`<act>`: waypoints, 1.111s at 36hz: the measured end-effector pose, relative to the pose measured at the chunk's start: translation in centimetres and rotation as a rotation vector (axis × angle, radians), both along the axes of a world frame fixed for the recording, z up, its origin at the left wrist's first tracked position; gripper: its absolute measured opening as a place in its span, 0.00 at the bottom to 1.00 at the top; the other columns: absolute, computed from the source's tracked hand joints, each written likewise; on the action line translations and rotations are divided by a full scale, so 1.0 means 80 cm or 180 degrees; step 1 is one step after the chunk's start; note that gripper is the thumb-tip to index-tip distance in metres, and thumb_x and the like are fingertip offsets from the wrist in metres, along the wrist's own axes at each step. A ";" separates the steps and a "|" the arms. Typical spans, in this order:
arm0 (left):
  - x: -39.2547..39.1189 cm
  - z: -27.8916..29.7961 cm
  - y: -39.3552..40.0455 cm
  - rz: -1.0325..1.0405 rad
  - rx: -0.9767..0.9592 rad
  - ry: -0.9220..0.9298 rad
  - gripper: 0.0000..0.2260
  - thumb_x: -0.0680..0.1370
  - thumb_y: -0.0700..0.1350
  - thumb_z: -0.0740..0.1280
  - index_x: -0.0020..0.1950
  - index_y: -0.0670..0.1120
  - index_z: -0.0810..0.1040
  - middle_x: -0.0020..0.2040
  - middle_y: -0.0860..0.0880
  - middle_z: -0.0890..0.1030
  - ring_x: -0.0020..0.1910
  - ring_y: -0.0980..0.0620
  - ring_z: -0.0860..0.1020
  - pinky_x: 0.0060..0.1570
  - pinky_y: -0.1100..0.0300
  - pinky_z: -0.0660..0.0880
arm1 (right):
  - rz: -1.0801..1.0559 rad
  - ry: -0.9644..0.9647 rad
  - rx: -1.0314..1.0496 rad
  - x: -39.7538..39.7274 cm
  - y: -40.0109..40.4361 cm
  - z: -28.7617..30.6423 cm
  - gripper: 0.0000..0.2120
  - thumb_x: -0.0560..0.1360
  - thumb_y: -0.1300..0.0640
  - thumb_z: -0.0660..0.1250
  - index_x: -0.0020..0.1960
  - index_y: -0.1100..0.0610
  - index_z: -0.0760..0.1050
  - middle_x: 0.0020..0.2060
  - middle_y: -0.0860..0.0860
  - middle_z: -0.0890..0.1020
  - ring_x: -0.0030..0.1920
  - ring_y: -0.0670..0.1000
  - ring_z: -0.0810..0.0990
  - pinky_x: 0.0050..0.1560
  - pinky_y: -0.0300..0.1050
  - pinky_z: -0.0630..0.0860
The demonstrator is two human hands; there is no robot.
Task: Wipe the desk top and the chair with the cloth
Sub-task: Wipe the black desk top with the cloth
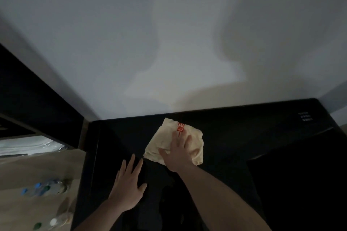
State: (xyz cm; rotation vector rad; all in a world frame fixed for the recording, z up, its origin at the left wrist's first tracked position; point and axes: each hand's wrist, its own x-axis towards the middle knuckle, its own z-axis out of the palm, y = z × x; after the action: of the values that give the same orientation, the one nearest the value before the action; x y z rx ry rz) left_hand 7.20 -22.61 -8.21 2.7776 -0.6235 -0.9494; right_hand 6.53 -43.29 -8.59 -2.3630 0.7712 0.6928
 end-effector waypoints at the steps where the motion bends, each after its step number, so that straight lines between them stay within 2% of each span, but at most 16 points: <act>1: 0.000 0.000 -0.008 0.0005 0.0003 -0.0023 0.39 0.82 0.58 0.62 0.83 0.54 0.40 0.82 0.50 0.33 0.81 0.42 0.37 0.80 0.46 0.46 | -0.0005 -0.0002 -0.0052 -0.003 -0.008 -0.002 0.43 0.80 0.29 0.49 0.79 0.46 0.25 0.79 0.53 0.27 0.79 0.62 0.29 0.75 0.76 0.38; 16: -0.021 -0.001 -0.222 -0.0250 -0.0049 0.0103 0.43 0.80 0.61 0.65 0.83 0.55 0.39 0.81 0.50 0.31 0.80 0.41 0.34 0.79 0.42 0.45 | 0.0225 0.0154 -0.0440 -0.081 -0.240 -0.009 0.41 0.82 0.33 0.50 0.80 0.47 0.26 0.78 0.53 0.26 0.80 0.62 0.30 0.75 0.76 0.40; 23: -0.038 0.004 -0.347 -0.0410 0.0016 0.0225 0.47 0.77 0.63 0.68 0.83 0.55 0.39 0.81 0.50 0.31 0.80 0.40 0.34 0.78 0.39 0.44 | 0.0084 0.0263 -0.0464 -0.128 -0.374 -0.016 0.41 0.82 0.31 0.47 0.79 0.45 0.24 0.77 0.51 0.24 0.80 0.60 0.30 0.75 0.75 0.41; 30: -0.062 -0.002 -0.454 -0.0354 0.0232 0.0464 0.53 0.73 0.63 0.73 0.82 0.56 0.37 0.80 0.51 0.30 0.79 0.38 0.33 0.76 0.33 0.46 | -0.0140 0.0274 -0.0525 -0.175 -0.498 -0.022 0.40 0.81 0.31 0.47 0.80 0.45 0.26 0.79 0.49 0.26 0.80 0.59 0.31 0.76 0.75 0.42; 35: -0.076 -0.014 -0.496 -0.0170 0.0442 0.0499 0.55 0.73 0.59 0.75 0.81 0.59 0.33 0.79 0.51 0.26 0.77 0.33 0.30 0.74 0.28 0.48 | -0.0270 0.0292 -0.0565 -0.202 -0.575 -0.026 0.40 0.81 0.31 0.45 0.79 0.45 0.24 0.78 0.49 0.25 0.80 0.57 0.30 0.75 0.74 0.40; 40: -0.071 -0.016 -0.503 -0.0102 0.0507 0.0542 0.57 0.72 0.56 0.77 0.79 0.61 0.31 0.77 0.52 0.24 0.77 0.33 0.30 0.73 0.26 0.49 | -0.0383 0.0308 -0.0594 -0.211 -0.624 -0.028 0.40 0.81 0.31 0.45 0.79 0.46 0.24 0.78 0.49 0.25 0.80 0.57 0.30 0.74 0.74 0.39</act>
State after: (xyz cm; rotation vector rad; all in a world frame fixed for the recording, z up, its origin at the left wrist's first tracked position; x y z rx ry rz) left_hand 1.52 -62.84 -9.48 2.7875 -0.5920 -1.2790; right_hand -10.32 -93.24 -10.86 -2.4379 1.0522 0.7154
